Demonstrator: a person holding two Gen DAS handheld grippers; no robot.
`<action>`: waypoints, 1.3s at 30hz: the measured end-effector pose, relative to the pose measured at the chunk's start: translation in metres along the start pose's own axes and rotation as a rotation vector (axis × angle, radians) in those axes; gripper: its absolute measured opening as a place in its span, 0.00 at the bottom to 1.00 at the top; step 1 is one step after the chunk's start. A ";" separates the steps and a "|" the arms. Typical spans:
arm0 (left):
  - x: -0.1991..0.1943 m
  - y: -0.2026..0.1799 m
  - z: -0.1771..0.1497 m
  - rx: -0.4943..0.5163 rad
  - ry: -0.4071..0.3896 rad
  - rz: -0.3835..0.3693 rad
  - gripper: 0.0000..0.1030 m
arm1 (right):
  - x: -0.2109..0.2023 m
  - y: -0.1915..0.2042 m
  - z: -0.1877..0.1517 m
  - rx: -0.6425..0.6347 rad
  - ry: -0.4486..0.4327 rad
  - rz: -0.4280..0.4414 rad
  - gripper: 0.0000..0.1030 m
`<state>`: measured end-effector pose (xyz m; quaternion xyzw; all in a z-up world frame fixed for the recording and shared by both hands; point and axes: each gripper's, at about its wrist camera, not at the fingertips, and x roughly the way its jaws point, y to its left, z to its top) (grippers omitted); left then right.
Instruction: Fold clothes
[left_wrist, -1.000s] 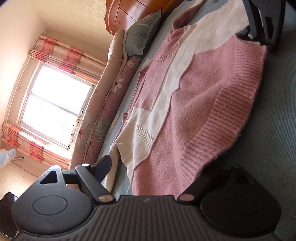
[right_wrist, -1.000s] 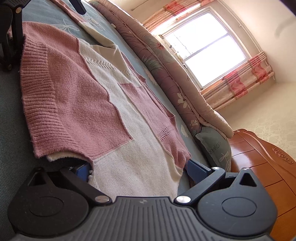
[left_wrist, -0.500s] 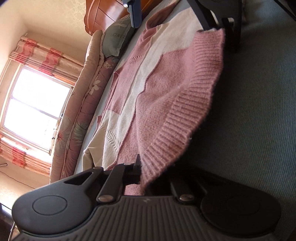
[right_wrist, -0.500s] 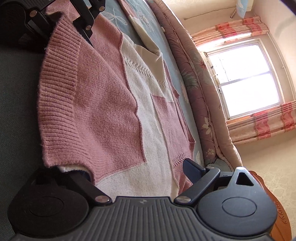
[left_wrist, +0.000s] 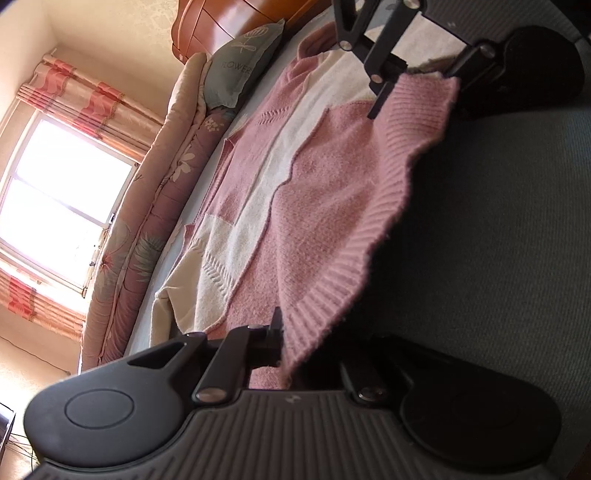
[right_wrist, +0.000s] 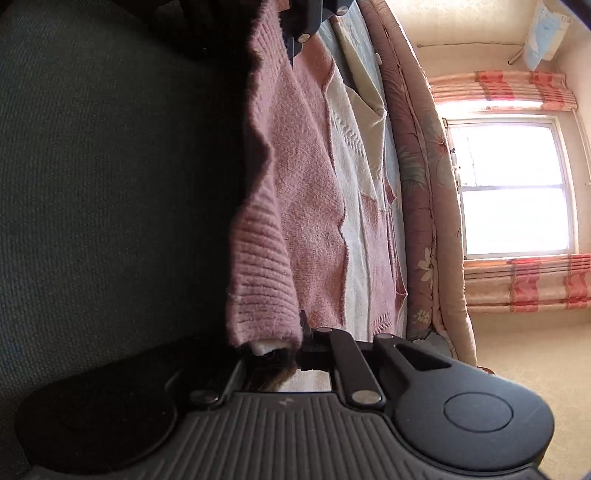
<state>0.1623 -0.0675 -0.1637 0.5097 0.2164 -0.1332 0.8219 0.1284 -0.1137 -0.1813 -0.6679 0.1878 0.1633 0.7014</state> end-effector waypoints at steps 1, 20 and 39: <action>0.000 0.001 0.000 -0.004 0.001 -0.003 0.02 | 0.000 -0.001 0.000 0.001 0.000 0.002 0.10; -0.051 0.022 0.009 0.104 -0.087 -0.080 0.02 | -0.048 -0.050 -0.028 0.082 -0.111 0.150 0.08; -0.109 -0.001 -0.004 0.044 -0.020 -0.376 0.12 | -0.096 -0.030 -0.070 0.233 -0.081 0.430 0.15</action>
